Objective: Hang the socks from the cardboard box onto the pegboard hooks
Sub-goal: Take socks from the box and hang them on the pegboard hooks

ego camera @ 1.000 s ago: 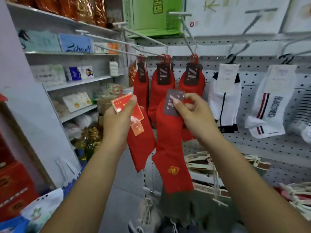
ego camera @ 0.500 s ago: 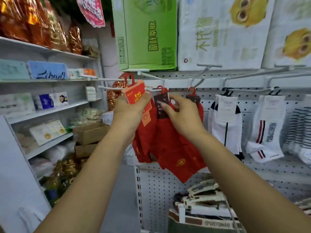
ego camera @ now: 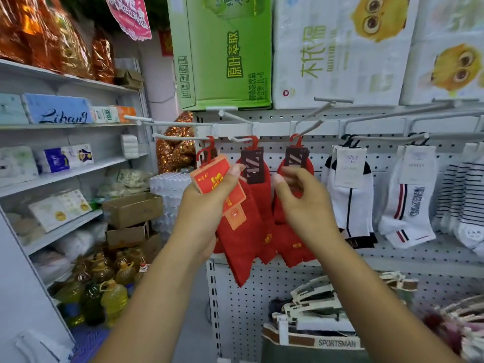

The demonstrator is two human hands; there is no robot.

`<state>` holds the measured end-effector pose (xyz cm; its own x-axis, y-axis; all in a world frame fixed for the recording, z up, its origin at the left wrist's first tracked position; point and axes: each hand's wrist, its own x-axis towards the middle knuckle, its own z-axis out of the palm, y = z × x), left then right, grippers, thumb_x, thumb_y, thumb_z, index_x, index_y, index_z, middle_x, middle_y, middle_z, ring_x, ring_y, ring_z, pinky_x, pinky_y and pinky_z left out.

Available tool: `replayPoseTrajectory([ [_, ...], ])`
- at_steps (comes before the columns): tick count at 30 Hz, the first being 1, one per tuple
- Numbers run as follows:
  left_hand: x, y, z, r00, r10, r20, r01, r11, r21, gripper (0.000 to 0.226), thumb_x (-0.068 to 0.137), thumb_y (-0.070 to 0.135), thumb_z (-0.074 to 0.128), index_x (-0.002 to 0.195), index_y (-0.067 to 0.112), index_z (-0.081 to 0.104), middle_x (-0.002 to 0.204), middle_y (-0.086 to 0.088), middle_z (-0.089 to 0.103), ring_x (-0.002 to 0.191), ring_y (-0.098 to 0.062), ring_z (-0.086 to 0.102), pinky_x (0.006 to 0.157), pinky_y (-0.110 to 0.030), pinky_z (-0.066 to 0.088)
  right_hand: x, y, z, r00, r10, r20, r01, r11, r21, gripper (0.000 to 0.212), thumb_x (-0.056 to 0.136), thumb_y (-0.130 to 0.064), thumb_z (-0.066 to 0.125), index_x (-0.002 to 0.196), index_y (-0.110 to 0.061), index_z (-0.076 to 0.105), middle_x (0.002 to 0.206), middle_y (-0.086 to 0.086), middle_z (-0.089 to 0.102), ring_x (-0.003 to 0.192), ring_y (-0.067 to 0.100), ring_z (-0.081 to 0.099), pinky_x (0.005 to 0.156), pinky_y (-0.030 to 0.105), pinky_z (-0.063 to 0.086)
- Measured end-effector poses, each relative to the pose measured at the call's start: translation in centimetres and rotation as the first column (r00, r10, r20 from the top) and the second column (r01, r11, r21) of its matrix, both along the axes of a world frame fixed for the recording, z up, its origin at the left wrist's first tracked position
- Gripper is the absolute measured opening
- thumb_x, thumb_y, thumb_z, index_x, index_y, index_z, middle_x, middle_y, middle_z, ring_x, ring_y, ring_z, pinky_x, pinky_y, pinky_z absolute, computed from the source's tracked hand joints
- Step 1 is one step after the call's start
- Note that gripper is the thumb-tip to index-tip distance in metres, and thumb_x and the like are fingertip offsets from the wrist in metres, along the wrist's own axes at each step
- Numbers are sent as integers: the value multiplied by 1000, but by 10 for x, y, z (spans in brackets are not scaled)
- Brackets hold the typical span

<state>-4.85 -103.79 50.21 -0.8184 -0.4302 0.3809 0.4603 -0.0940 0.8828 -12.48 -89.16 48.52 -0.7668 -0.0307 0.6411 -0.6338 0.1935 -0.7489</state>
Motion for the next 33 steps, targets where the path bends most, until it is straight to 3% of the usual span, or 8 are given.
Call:
replayPoseTrajectory([
  [3,12,20,-12,996,-79,35,78,996,35,27,91,33,70,107,12,76,95,-9,79,83,-20,75,73,-32,60,50,30,-15,980,172,102,-170,985,-23,19,98,-39,60,99,-25,73,90,-12,75,86,-4,67,76,11,52],
  [8,25,92,-31,979,-188,83,185,982,40,33,94,43,65,92,12,76,89,-10,78,78,-21,75,78,-38,62,96,94,-34,923,295,245,-297,954,-33,24,90,-40,64,96,-19,74,84,-7,77,78,1,71,66,12,52],
  [13,30,196,-41,947,-292,137,288,956,51,40,94,53,59,74,21,72,76,-5,72,71,-21,69,80,-43,58,113,188,-51,936,205,285,-190,978,-83,32,84,-39,69,105,-15,73,93,4,79,86,16,75,78,32,59],
  [18,33,313,-50,911,-384,151,385,923,28,43,90,65,57,82,28,77,90,1,78,88,-18,73,96,-50,56,137,316,-68,947,29,320,3,995,-99,34,86,-50,70,99,-19,73,93,9,78,87,24,74,82,51,57],
  [22,39,406,-62,967,-235,98,251,945,-209,36,97,56,57,95,23,71,100,3,75,100,-14,69,94,-39,54,157,424,-80,923,-161,350,207,973,-97,24,94,-37,66,97,-14,71,89,7,78,79,15,71,77,39,54],
  [25,43,464,-61,965,-259,38,256,904,-343,17,99,42,61,101,26,67,102,14,69,98,1,63,85,-18,48,172,493,-85,880,-289,377,343,935,-85,28,95,-40,65,103,-14,69,93,7,77,88,24,74,84,47,57],
  [27,37,495,-57,962,-274,-5,245,868,-432,14,99,37,63,106,26,66,105,17,67,98,7,61,81,-7,44,177,534,-84,861,-343,375,405,909,-100,23,97,-36,63,105,-15,68,94,5,77,90,21,74,81,40,58],
  [33,3,572,-28,958,-269,-98,161,791,-590,36,96,40,66,126,21,59,125,12,62,112,-2,58,92,-14,44,160,633,-81,821,-466,331,531,836,-140,13,98,-35,63,101,-23,66,88,-4,77,79,5,72,69,22,53],
])
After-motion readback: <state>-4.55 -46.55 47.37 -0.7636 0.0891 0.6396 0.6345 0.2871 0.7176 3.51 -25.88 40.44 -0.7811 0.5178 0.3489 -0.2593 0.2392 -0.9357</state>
